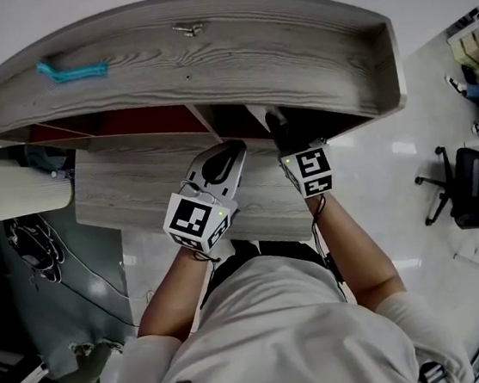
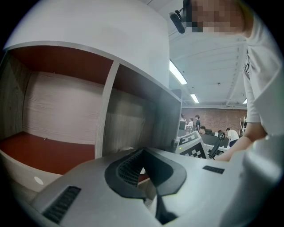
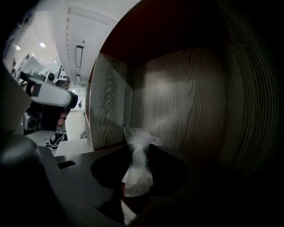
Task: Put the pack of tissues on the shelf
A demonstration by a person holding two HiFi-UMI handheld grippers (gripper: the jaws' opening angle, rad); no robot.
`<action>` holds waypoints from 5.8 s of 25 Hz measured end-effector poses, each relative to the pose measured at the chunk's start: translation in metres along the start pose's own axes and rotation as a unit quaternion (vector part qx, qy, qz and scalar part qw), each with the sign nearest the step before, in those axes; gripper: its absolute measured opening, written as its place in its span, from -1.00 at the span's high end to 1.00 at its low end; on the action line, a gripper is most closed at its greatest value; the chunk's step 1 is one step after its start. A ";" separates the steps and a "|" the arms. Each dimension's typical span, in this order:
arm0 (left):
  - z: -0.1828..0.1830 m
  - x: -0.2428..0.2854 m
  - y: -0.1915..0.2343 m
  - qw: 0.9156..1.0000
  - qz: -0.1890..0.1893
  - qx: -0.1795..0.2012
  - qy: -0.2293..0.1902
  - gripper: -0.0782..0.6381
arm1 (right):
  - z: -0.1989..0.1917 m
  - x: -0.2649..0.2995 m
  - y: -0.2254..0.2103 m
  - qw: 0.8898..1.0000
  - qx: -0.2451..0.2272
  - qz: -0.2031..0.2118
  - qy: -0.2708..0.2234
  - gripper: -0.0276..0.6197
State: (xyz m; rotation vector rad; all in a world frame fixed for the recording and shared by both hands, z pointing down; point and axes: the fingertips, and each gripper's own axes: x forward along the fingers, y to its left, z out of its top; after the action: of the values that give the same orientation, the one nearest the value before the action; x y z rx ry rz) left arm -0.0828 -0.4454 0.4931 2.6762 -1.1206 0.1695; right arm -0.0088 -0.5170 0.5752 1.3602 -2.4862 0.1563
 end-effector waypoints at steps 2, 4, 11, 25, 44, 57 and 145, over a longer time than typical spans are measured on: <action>0.000 0.000 -0.001 1.000 0.000 -0.002 0.001 0.74 | 0.000 0.000 0.001 1.000 0.000 -0.001 0.001 0.46; -0.001 -0.001 -0.002 1.000 -0.001 -0.003 0.001 0.74 | -0.001 0.001 0.002 1.000 0.001 0.000 0.002 0.39; -0.001 -0.008 -0.007 1.000 -0.003 -0.003 -0.001 0.74 | 0.001 -0.004 0.004 1.000 0.001 -0.008 0.005 0.20; 0.010 -0.046 -0.021 1.000 -0.026 0.012 -0.008 0.74 | 0.024 -0.044 0.014 0.999 -0.004 -0.050 -0.012 0.11; 0.043 -0.132 -0.056 0.996 -0.064 0.048 -0.048 0.74 | 0.060 -0.147 0.090 0.996 0.034 -0.065 -0.044 0.11; 0.061 -0.182 -0.078 0.994 -0.073 0.050 -0.070 0.74 | 0.087 -0.209 0.137 0.996 0.018 -0.055 -0.069 0.18; -0.027 -0.496 -0.357 0.993 -0.036 0.070 -0.086 0.74 | -0.001 -0.589 0.368 0.994 -0.017 -0.002 -0.106 0.85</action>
State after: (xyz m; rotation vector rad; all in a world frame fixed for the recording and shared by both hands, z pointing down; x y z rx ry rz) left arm -0.1755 0.1444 0.3609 2.8977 -1.0946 0.0033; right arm -0.0191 0.1574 0.4098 1.4347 -2.6438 -0.0330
